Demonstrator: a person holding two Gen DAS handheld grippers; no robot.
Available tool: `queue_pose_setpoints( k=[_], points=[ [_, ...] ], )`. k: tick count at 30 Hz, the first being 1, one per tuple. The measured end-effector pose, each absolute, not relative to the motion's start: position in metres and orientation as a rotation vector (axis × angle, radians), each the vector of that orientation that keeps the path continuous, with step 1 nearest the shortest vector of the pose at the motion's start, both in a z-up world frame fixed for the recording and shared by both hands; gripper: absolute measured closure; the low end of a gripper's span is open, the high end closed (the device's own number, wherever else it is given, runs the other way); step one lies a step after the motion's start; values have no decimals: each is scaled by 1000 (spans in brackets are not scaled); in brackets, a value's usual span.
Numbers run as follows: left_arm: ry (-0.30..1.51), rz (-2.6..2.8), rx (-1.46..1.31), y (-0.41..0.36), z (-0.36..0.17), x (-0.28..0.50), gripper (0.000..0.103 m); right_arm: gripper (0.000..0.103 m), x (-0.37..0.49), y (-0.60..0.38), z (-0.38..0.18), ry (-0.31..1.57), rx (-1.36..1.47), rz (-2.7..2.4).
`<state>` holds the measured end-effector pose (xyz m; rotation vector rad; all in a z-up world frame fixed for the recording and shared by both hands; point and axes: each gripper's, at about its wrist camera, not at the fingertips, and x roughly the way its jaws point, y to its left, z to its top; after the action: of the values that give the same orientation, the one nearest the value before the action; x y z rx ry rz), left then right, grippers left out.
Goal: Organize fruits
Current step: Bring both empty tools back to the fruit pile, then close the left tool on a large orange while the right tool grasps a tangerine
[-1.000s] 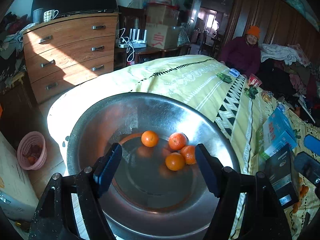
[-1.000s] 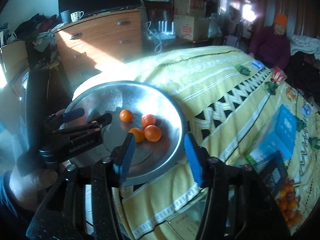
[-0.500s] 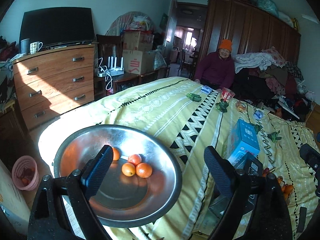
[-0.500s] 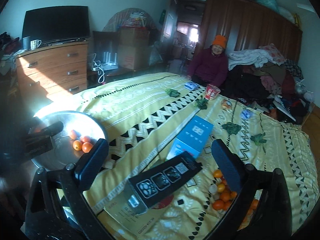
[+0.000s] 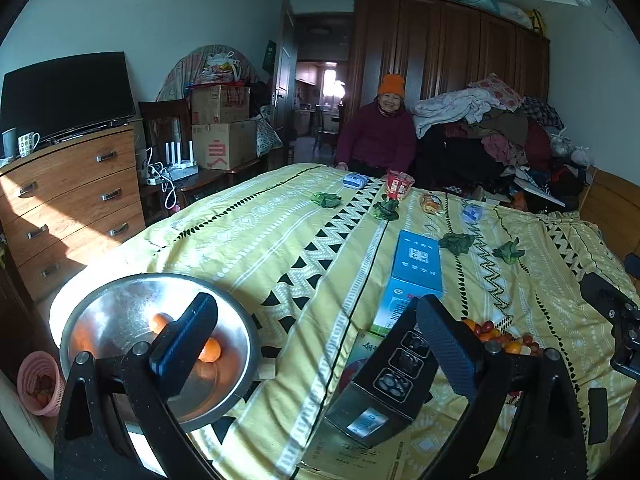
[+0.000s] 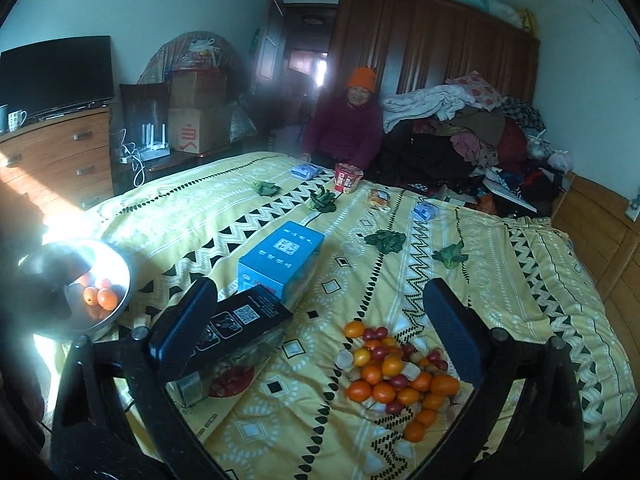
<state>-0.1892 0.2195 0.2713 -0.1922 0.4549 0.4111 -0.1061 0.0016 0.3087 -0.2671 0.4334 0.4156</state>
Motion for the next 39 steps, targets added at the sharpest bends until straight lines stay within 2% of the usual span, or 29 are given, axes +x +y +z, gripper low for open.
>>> queue_pose_setpoints(
  k=[12, 17, 19, 21, 23, 25, 28, 32, 39],
  points=[
    [543, 242, -130, 145, 249, -149, 3, 0, -85, -62, 282, 493, -195, 391],
    [617, 120, -73, 104, 223, -133, 3, 1, -68, -139, 227, 597, -104, 363],
    [668, 69, -83, 91, 207, -124, 3, 6, -61, -174, 195, 682, -74, 316],
    [718, 11, -98, 78, 190, -115, 6, 24, -56, -207, 162, 791, -26, 290],
    [768, -46, -96, 63, 173, -106, 14, 36, -54, -227, 138, 878, 34, 290],
    [806, -89, -97, 49, 157, -97, 17, 39, -56, -234, 121, 922, 56, 309],
    [876, -165, -121, 30, 130, -81, 40, 42, -51, -227, 107, 946, 74, 374],
    [932, -212, -150, 19, 98, -50, 56, 45, -33, -214, 89, 956, 41, 406],
    [933, -237, -192, 14, 67, 7, 56, 48, -3, -209, 56, 1015, 28, 437]
  ],
)
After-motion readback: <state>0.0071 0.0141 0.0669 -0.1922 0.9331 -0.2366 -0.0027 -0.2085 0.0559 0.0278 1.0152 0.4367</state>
